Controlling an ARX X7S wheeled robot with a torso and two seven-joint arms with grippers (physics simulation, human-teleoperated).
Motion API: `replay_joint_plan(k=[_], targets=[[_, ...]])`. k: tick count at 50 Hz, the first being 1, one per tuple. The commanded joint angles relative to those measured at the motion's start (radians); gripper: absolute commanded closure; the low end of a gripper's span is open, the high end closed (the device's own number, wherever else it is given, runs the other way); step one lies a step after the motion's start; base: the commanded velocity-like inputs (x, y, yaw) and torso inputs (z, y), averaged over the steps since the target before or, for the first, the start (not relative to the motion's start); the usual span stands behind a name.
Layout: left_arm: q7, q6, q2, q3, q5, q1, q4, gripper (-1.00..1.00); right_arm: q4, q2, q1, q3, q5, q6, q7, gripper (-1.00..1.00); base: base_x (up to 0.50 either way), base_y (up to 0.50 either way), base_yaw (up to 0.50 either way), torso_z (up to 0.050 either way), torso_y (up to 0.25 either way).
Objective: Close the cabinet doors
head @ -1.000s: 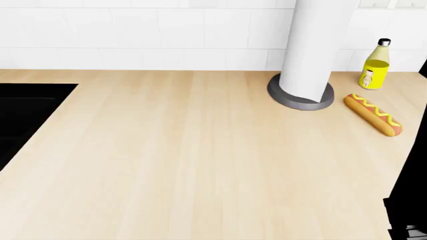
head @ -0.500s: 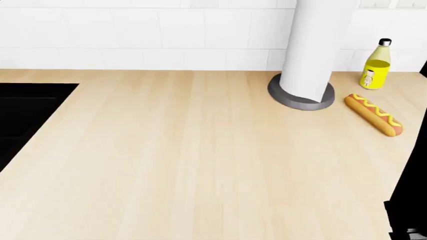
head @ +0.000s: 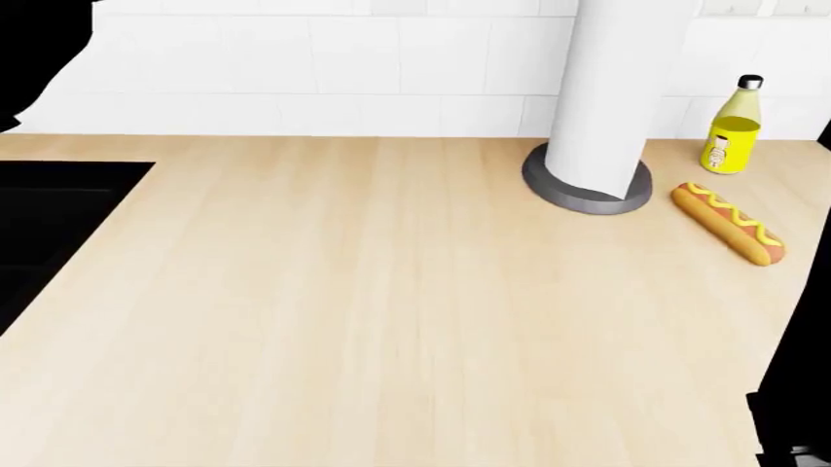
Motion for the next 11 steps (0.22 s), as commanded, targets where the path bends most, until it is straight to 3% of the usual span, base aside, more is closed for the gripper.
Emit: replay_joint_plan(k=[1, 11], targets=[[0.075, -0.022, 0.043, 0.184, -0.263, 0.115, -0.046, -1.00, -0.004, 0.002, 0.000, 0.005, 0.006, 0.000, 0.001, -1.00, 0.00, 0.00, 0.00, 0.000, 0.000], [0.073, -0.022, 0.041, 0.180, -0.262, 0.116, -0.042, -1.00, -0.004, 0.004, 0.000, 0.011, 0.015, 0.000, 0.001, -1.00, 0.00, 0.00, 0.00, 0.000, 0.000]])
